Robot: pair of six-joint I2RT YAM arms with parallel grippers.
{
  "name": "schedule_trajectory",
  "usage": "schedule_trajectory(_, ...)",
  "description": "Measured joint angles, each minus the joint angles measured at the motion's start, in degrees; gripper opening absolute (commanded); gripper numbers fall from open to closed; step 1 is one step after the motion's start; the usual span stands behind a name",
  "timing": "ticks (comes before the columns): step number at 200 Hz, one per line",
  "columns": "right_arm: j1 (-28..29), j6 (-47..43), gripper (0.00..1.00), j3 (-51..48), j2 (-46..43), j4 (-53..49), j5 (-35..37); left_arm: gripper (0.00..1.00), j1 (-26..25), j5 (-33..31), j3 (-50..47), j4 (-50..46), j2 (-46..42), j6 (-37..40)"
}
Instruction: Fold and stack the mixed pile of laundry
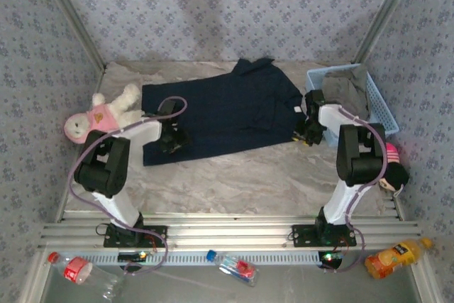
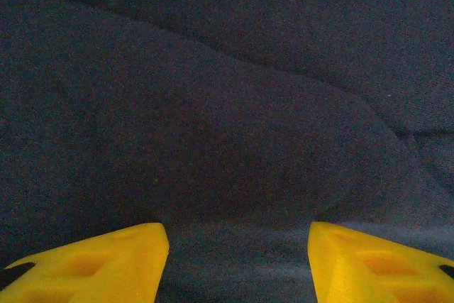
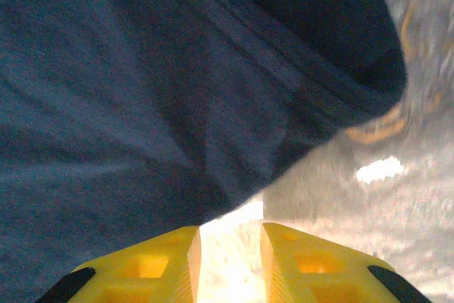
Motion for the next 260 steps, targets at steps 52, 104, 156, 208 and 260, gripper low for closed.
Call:
schedule_trajectory(52, 2.3, 0.0, 0.30, -11.5, -10.8, -3.1, -1.4, 0.85, -0.7, -4.8, -10.8, 0.5, -9.9, -1.9)
schedule_trajectory(104, 4.2, -0.6, 0.20, -5.4, -16.7, -5.0, -1.3, 0.79, -5.0, -9.0, -7.9, -9.6, -11.8, -1.6)
schedule_trajectory(156, 12.2, -2.3, 0.08, 10.1, -3.0, -0.3, 1.0, 0.00, -9.9, -9.6, 1.5, -7.7, -9.3, -1.5)
schedule_trajectory(208, 16.4, -0.3, 0.10, 10.3, 7.1, 2.0, 3.3, 0.00, -12.8, -9.6, -0.2, -5.4, -1.2, -3.4)
schedule_trajectory(260, 15.4, 1.7, 0.10, -0.5, 1.5, 4.3, 4.2, 0.00, -15.2, -11.5, -3.4, -2.1, -2.6, -4.8)
